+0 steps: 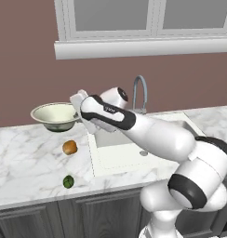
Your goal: Remove the potato and avocado from the sink. Then move the bowl and cup from the counter to the sink for washing.
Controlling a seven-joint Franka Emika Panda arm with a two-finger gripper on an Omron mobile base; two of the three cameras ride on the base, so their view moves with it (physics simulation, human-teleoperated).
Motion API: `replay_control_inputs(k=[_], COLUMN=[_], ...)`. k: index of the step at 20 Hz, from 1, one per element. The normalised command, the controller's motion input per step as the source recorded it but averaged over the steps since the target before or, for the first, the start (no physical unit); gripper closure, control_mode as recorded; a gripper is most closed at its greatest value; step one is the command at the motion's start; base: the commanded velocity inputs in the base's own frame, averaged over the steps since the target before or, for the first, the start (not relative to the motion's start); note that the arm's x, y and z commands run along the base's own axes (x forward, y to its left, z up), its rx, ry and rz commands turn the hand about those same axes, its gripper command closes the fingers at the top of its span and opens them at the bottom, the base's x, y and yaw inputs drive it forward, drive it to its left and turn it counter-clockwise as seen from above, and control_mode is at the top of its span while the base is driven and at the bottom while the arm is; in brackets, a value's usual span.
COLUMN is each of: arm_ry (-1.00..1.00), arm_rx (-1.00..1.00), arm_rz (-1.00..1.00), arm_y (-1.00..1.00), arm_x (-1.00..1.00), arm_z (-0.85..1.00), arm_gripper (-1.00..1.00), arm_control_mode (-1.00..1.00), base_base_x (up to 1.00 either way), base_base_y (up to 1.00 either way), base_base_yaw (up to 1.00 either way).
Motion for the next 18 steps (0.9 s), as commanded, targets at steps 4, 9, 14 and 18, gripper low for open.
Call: replay_control_inputs(k=[4,9,14,18], arm_ry=[0.13,0.17,0.11,0.02], arm_rx=[0.0,0.0,0.01,0.0], arm_rz=[-0.02,0.0,0.0,0.0], arm_y=[-0.48,-0.45,-0.45,-0.43], arm_x=[-0.15,-0.1,-0.13,-0.17], arm_z=[0.13,0.11,0.1,0.06], arm_gripper=[1.0,1.0,1.0,1.0], arm_control_mode=[-1.0,-1.0,-1.0,-1.0], base_base_x=[0.0,0.0,0.0,0.0], base_base_y=[0.0,0.0,0.0,0.0], base_base_yaw=[0.0,0.0,0.0,0.0])
